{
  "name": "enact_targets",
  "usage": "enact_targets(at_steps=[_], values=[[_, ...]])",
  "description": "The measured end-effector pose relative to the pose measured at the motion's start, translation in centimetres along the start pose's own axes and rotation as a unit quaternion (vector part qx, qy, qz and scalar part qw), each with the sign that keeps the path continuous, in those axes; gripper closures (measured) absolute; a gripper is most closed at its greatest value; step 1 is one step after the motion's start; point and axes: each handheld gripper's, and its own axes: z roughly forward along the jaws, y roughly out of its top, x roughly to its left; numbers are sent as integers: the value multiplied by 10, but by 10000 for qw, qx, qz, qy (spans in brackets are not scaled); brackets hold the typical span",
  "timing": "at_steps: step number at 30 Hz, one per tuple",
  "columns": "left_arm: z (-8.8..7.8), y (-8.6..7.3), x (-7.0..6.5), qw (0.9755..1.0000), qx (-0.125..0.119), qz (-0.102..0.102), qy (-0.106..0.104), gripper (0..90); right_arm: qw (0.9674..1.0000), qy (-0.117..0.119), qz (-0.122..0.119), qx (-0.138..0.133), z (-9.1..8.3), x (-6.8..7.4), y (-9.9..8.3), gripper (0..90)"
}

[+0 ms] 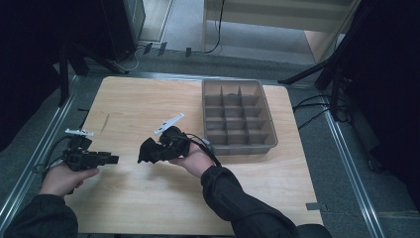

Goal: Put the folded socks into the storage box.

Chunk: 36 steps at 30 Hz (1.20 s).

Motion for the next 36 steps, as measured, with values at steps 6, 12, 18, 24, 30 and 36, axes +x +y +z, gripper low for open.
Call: enact_targets(at_steps=[6,12,18,24,30,36], values=[[6,7,-4,9999,41,80,-78,484,9999,-20,117,-55,-11,-7,-5,694],[12,14,-8,9997,86,162,-139,483,9997,-110,206,-64,-21,-12,-10,694],[18,18,-11,9995,140,205,-179,483,9996,-163,230,-73,-32,-16,-16,694],[20,21,-14,9993,178,238,-221,481,9994,-180,291,-79,-40,-21,-20,694],[24,24,-18,9990,210,287,-253,477,9991,-205,353,-71,-49,-26,-24,694],[26,26,-20,9989,238,313,-264,478,9987,-287,399,-102,-60,-31,-27,694]])
